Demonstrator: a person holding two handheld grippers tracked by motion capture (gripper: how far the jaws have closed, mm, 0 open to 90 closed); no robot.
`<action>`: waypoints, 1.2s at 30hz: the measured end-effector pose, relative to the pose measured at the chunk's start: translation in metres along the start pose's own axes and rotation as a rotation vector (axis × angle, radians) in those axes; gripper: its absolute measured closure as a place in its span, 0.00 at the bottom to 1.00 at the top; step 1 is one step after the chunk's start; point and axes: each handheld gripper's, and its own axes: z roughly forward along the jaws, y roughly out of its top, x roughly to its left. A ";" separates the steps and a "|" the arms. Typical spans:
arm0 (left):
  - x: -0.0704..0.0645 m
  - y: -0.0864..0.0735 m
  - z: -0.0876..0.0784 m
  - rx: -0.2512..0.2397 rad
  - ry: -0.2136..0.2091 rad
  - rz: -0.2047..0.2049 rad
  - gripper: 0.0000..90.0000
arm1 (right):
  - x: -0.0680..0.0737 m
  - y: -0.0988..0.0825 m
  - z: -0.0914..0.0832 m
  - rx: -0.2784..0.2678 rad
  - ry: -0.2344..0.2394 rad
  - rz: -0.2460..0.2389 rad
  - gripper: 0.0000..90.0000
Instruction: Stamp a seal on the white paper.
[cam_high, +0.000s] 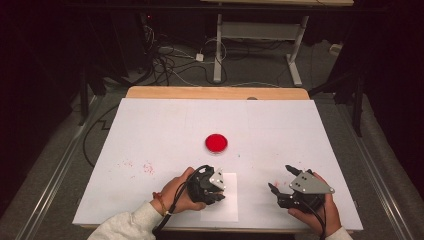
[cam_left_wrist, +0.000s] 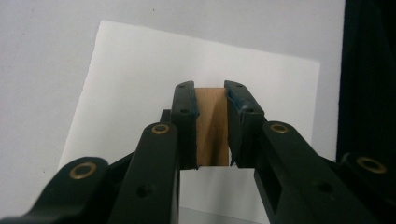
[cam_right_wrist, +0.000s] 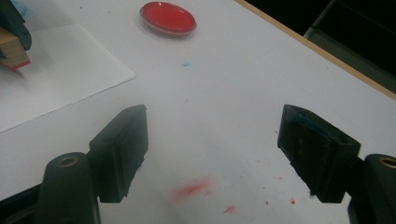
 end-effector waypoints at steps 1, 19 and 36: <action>0.000 0.000 0.001 0.006 -0.004 0.005 0.82 | 0.000 0.000 0.000 0.000 0.001 -0.001 0.28; 0.004 -0.003 0.009 0.014 -0.036 -0.011 0.82 | 0.001 0.000 0.000 0.000 0.000 -0.007 0.28; 0.006 -0.005 0.010 -0.002 -0.047 -0.023 0.82 | 0.002 0.001 0.001 0.006 0.002 -0.009 0.28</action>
